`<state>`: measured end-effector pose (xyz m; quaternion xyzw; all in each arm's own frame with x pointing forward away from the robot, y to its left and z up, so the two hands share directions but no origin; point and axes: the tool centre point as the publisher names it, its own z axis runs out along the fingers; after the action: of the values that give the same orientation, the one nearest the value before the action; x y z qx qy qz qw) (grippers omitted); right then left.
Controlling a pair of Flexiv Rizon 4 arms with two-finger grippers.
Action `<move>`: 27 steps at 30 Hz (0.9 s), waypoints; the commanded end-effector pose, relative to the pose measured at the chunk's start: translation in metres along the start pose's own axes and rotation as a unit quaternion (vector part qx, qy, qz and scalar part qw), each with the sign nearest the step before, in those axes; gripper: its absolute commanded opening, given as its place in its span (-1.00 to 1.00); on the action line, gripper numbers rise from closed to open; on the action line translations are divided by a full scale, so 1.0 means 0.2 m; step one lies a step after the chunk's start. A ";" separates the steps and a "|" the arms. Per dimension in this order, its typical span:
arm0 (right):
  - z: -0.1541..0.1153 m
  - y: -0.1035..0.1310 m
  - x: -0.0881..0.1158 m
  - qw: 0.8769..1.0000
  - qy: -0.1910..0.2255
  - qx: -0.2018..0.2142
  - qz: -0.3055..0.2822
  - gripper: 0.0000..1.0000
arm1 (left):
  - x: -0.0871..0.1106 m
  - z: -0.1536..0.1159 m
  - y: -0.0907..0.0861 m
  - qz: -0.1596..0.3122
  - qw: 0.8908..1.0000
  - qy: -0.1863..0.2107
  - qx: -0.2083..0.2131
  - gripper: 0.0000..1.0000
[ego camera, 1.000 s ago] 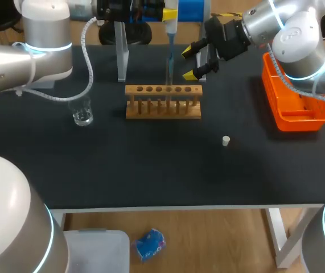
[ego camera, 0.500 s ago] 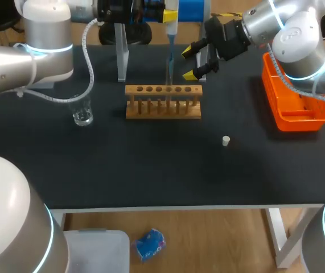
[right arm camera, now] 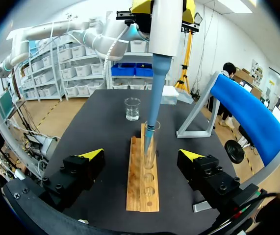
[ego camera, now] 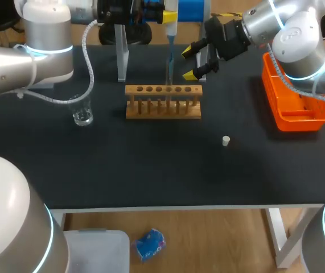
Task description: Invert the test tube, pick up the pipette, mount the tip to pipette, aspirate from beaker and dispense into the tube, eject the tip, return the pipette, and cap with the stopper.
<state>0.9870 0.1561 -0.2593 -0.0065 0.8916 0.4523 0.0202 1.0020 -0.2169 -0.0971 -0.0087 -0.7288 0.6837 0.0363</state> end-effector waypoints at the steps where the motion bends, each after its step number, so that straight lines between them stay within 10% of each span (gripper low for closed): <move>1: 0.00 0.00 0.00 1.000 0.001 0.000 0.000 1.00 | 0.01 0.00 0.00 0.000 1.000 -0.002 0.000 -1.00; 27: -0.39 0.18 -0.03 0.997 -0.016 -0.074 -0.025 1.00 | 0.01 0.00 0.00 0.000 1.000 -0.002 0.000 -1.00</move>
<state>0.9941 0.1194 -0.1931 -0.0222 0.8526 0.5202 0.0431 1.0015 -0.2170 -0.0969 -0.0084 -0.7288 0.6837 0.0359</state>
